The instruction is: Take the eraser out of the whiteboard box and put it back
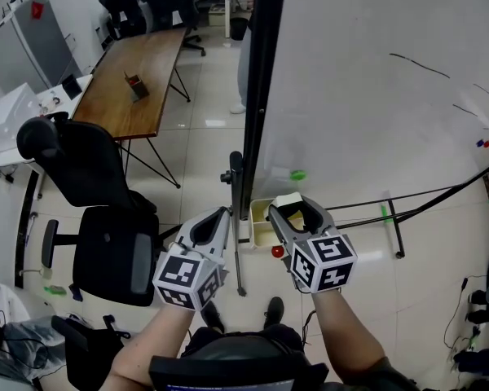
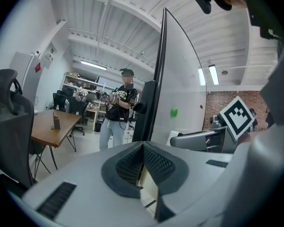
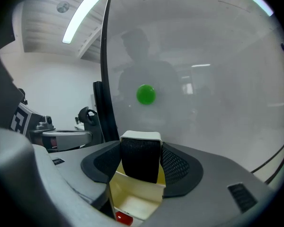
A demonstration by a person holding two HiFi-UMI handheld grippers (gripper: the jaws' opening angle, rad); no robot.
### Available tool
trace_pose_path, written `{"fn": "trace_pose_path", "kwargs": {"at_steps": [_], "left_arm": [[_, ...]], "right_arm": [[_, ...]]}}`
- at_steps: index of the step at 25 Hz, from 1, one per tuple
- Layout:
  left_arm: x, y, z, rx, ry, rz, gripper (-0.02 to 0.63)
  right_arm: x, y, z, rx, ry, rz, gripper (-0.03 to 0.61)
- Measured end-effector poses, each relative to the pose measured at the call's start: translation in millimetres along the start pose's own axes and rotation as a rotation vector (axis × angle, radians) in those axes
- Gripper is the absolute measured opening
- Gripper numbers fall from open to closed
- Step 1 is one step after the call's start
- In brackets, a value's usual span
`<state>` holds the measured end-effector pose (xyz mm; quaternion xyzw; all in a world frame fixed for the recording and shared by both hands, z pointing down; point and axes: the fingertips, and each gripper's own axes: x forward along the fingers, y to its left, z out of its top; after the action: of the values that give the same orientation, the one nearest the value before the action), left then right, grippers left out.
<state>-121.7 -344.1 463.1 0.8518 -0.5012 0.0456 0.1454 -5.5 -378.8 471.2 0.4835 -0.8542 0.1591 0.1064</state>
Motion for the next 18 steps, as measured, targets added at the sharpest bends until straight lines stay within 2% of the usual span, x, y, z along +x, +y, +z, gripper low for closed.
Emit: {"fn": "trace_pose_path", "kwargs": {"at_steps": [8,18], "left_arm": [[0.2,-1.1,-5.3,0.004,0.011,-0.002,0.034],[-2.8,6.4,0.5,0.037,0.012,0.041,0.034]], "right_arm": [[9.8,1.7,-18.7,0.006,0.159,-0.004,0.279],[10.2,8.3,-37.7,0.022,0.332,0.007,0.279]]}}
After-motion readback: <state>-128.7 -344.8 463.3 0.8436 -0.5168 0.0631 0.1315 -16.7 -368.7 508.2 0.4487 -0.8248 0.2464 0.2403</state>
